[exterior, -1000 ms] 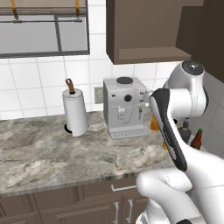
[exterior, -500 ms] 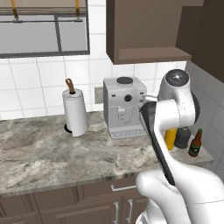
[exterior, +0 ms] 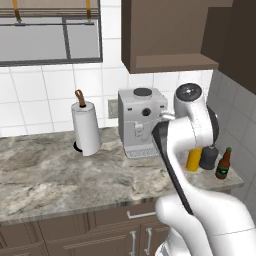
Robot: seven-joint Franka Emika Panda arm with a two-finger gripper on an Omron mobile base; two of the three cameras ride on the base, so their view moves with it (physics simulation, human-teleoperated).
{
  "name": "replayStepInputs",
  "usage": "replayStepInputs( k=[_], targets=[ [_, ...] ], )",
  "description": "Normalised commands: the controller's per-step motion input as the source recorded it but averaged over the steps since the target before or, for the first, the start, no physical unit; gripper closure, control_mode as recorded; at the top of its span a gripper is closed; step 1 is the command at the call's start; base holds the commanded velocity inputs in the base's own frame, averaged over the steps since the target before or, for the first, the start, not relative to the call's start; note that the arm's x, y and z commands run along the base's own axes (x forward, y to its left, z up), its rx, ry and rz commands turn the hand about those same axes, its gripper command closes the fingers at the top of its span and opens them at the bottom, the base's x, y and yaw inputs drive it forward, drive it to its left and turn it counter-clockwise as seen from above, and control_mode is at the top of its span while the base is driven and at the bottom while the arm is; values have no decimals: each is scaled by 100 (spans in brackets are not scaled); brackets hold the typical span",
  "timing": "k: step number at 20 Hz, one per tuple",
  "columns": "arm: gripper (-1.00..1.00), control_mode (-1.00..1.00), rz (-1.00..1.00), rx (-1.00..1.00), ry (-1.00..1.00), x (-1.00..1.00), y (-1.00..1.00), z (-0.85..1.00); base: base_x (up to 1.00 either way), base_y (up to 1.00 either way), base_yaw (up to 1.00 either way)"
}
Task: Sort all alcoholic drinks to one cabinet, and non-alcoholic drinks to the other.
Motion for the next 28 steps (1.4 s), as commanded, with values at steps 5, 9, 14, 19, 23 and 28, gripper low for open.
replayStepInputs(
  k=[5,9,14,19,23,28],
  targets=[
    [-100,-100,-8,-9,-2,1,10,-15,0,0,0],
    [-100,-100,-7,-14,-5,3,12,-16,0,0,0],
    [-100,-100,-8,-17,-5,5,11,-20,0,0,0],
    [-100,-100,-5,-8,0,6,10,-15,0,0,0],
    [-100,-100,-7,0,0,7,6,-13,0,0,0],
    [-100,-100,-11,0,0,6,3,-20,0,0,0]
  ],
)
